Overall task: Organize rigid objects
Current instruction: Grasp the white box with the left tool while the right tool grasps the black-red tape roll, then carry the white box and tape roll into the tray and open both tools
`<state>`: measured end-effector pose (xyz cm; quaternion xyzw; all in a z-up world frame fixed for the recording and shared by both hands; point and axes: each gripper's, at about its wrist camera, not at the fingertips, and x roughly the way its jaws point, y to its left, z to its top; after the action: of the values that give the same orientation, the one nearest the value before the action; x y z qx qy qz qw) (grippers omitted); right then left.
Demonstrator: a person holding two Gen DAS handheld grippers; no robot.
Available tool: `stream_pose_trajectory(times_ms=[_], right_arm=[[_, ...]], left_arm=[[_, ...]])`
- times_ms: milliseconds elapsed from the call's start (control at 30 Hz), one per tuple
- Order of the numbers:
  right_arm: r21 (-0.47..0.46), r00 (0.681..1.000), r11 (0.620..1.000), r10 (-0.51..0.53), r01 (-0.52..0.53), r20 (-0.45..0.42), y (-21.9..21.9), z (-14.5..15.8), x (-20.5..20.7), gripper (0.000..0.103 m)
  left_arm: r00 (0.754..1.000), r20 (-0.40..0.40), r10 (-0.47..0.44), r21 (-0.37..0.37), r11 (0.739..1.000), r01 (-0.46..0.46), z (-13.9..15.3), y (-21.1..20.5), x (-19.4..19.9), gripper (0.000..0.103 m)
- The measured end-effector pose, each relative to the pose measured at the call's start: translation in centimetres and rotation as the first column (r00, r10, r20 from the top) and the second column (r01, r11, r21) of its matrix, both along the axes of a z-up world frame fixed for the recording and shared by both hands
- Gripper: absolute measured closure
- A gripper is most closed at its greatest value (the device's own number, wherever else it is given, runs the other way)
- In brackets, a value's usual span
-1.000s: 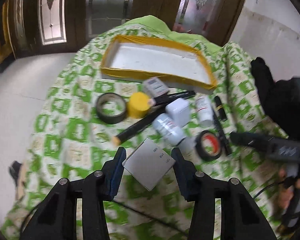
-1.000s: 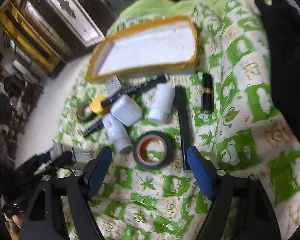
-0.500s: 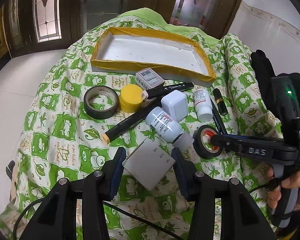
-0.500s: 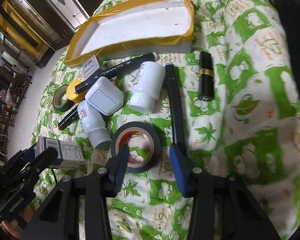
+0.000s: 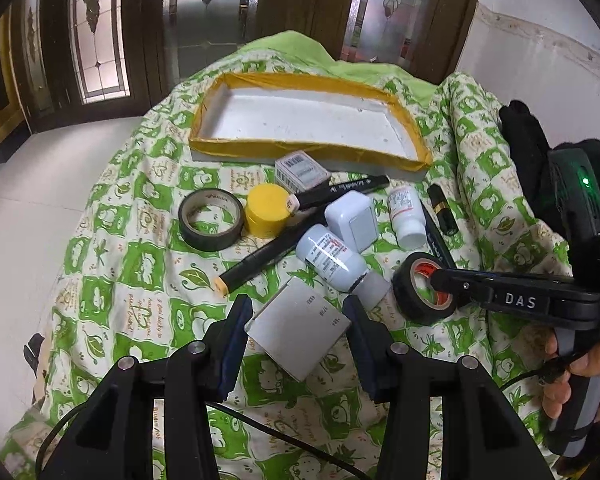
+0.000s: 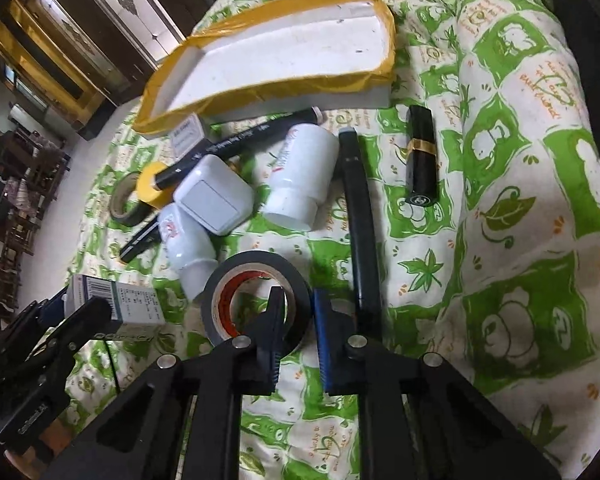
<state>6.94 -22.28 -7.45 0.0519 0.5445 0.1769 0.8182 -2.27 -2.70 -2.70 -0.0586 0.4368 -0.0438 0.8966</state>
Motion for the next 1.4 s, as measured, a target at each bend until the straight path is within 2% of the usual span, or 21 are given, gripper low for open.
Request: stream_pose_trajectory(times_ms=[200,400,567,767,933,1200,1400], right_arm=[[0.052,0.999,0.999,0.007,-0.009,0.042,-0.9,2.4,-0.8,0.089],[0.044,0.997,0.999,0.024,-0.028,0.077,-0.5,4.1,-0.6,0.089],[0.033,0.996,0.999,0.038,-0.041,0.085,0.2,4.6,0.4,0.089],[0.043,0.992,0.999,-0.005,-0.001,0.124,-0.2,6.4,3.3,0.089],[0.079,0.988,0.995,-0.070,0.060,0.140,-1.2,7.3,6.5,0.089],[0.105,0.980,0.987,-0.136,0.121,0.143,-1.0,6.7,11.2,0.089],[0.101,0.977,0.986,-0.146,0.131,0.155,-0.2,6.1,14.2,0.089]], left_arm=[[0.999,0.046,0.019,-0.033,0.999,-0.017,1.5,0.7,-0.5,0.053],[0.997,0.066,0.031,-0.043,0.999,-0.029,3.2,1.4,0.5,0.053],[0.995,0.095,0.040,-0.049,0.998,-0.036,5.4,2.1,2.8,0.053],[0.992,0.116,0.053,-0.044,0.998,-0.049,7.7,2.9,7.0,0.053],[0.993,0.084,0.081,-0.052,0.996,-0.077,7.5,3.6,11.0,0.053],[0.990,0.045,0.132,-0.062,0.990,-0.129,6.4,4.6,16.4,0.053],[0.985,0.051,0.162,-0.009,0.987,-0.162,5.5,4.5,20.3,0.053]])
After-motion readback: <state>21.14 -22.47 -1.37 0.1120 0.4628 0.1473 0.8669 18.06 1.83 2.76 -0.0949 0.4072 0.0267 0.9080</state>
